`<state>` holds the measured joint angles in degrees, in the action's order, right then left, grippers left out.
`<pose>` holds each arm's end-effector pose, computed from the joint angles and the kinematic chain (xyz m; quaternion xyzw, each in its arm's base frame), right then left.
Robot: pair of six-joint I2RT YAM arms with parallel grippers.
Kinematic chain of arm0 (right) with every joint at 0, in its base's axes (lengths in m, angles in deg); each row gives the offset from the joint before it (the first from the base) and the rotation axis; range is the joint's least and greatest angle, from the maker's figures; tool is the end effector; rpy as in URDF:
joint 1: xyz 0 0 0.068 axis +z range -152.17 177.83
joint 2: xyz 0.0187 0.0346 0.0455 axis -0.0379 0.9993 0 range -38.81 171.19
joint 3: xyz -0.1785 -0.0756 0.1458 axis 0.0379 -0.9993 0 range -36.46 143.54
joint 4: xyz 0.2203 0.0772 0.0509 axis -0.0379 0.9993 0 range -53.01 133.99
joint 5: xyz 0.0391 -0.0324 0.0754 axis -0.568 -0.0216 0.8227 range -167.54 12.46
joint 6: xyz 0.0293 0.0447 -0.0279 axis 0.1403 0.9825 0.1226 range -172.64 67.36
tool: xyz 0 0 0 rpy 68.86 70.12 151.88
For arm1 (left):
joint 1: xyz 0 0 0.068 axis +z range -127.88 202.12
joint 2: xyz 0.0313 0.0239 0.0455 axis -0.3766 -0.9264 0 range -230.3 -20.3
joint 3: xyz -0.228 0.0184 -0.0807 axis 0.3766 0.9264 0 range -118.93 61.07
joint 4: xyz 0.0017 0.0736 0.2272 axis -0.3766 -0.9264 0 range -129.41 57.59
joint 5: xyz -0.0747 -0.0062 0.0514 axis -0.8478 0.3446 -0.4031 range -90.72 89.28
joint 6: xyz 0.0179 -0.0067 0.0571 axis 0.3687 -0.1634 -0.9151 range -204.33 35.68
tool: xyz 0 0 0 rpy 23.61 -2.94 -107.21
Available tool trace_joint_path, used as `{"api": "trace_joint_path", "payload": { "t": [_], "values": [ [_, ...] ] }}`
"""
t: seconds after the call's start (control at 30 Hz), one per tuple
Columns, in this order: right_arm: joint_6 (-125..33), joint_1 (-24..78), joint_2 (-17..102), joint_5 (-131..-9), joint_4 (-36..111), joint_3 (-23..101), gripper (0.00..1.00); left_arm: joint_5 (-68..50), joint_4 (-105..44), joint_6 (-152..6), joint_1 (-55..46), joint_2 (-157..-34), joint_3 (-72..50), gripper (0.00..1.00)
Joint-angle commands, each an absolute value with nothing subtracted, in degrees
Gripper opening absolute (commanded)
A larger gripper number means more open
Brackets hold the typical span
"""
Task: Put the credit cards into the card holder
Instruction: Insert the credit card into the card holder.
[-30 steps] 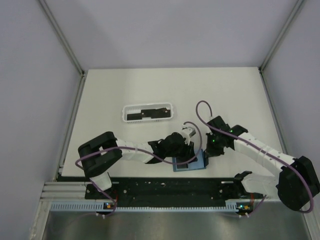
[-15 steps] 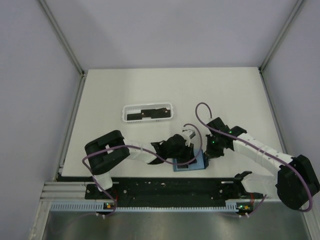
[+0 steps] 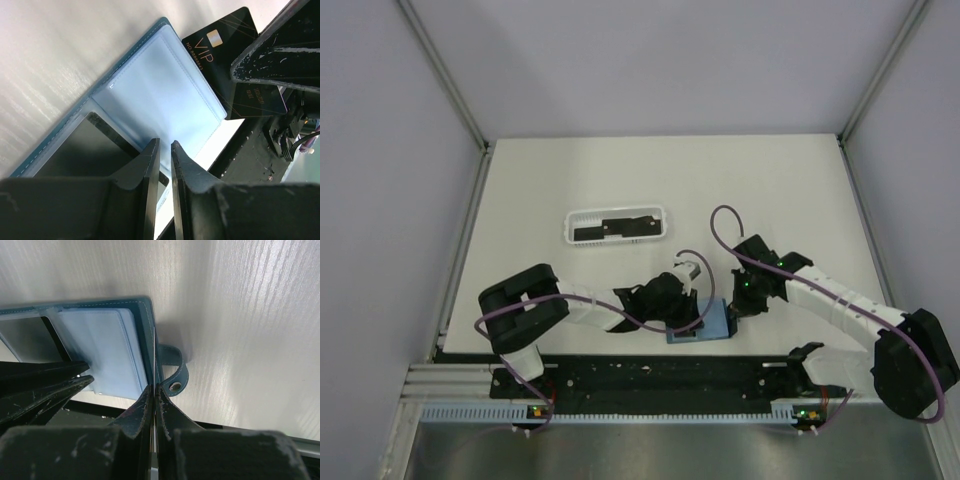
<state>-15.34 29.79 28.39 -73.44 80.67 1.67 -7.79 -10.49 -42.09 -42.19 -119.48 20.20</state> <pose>0.1570 0.1018 0.1599 0.0407 0.9872 0.1142 0.1032 0.1334 -0.2900 0.1166 0.1979 0.8691 -0.3936 0.2250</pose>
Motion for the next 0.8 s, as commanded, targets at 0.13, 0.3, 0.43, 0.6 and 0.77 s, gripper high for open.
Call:
{"api": "trace_joint_path", "payload": {
  "t": [0.13,0.3,0.43,0.6,0.77],
  "values": [
    [-15.19,29.47,29.04,-75.78,78.83,0.28,0.00,-6.87,-12.63,-40.99,-42.57,-118.30,23.10,0.20],
    [-15.19,29.38,29.21,-75.08,78.22,-0.51,0.00,-7.22,-11.93,-42.57,-42.57,-114.71,21.43,0.18],
    [-15.11,29.38,29.13,-74.82,77.86,-0.95,0.00,-7.84,-9.04,-44.07,-42.57,-112.33,19.50,0.07],
    [-15.11,29.38,29.21,-74.55,77.86,-0.86,0.00,-9.07,-4.81,-44.33,-42.57,-114.86,16.78,0.00],
    [-14.93,29.47,29.04,-74.47,77.77,-0.86,0.00,-10.56,-3.49,-43.46,-42.65,-120.75,13.78,0.00]
  ]
}}
